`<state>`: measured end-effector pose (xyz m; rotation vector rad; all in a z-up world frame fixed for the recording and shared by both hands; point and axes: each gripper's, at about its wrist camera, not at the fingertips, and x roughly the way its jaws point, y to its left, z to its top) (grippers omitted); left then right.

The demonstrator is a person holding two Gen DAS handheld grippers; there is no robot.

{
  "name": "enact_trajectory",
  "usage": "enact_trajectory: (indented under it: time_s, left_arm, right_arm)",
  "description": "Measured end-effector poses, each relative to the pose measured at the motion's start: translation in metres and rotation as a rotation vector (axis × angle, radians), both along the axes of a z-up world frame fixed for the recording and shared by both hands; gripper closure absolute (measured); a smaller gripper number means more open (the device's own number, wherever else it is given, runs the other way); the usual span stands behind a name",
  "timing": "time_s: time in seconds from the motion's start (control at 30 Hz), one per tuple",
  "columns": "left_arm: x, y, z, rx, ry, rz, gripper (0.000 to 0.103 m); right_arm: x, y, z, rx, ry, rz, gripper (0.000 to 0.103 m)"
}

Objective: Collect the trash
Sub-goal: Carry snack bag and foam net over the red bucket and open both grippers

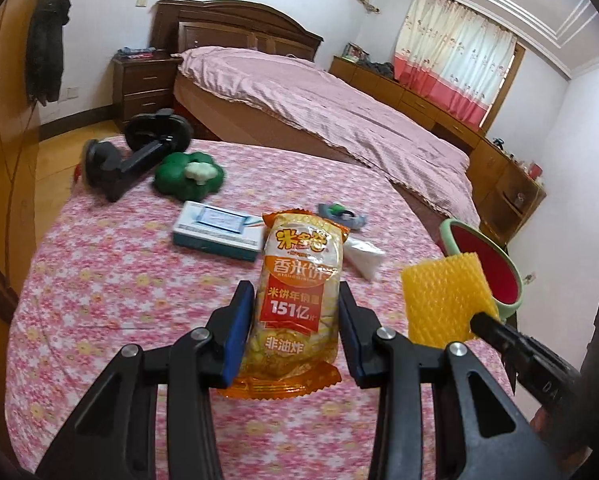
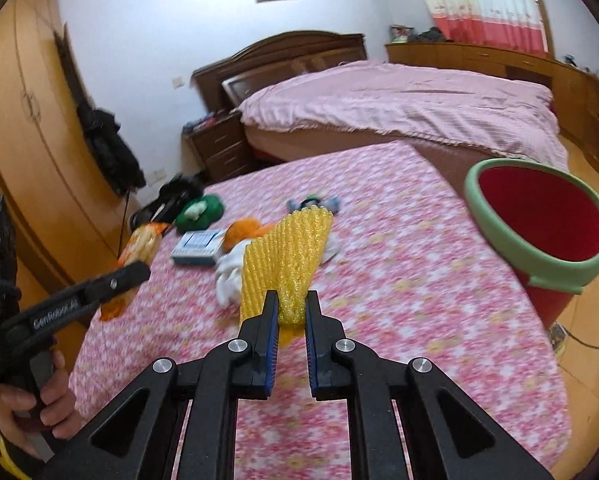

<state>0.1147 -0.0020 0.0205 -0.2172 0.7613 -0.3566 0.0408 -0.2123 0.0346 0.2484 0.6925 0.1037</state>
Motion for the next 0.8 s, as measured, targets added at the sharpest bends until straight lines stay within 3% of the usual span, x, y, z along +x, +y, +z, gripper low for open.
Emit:
enact_trajectory:
  time_s: [0.3, 0.8]
  left_arm:
    - [0.01, -0.063, 0.01, 0.043, 0.002, -0.092, 0.062]
    - [0.041, -0.208, 0.007, 0.073, 0.017, -0.337, 0.062]
  right_arm:
    - [-0.008, -0.063, 0.008, 0.036, -0.052, -0.114, 0.091]
    - [-0.02, -0.179, 0.005, 0.09, -0.082, -0.348, 0.091]
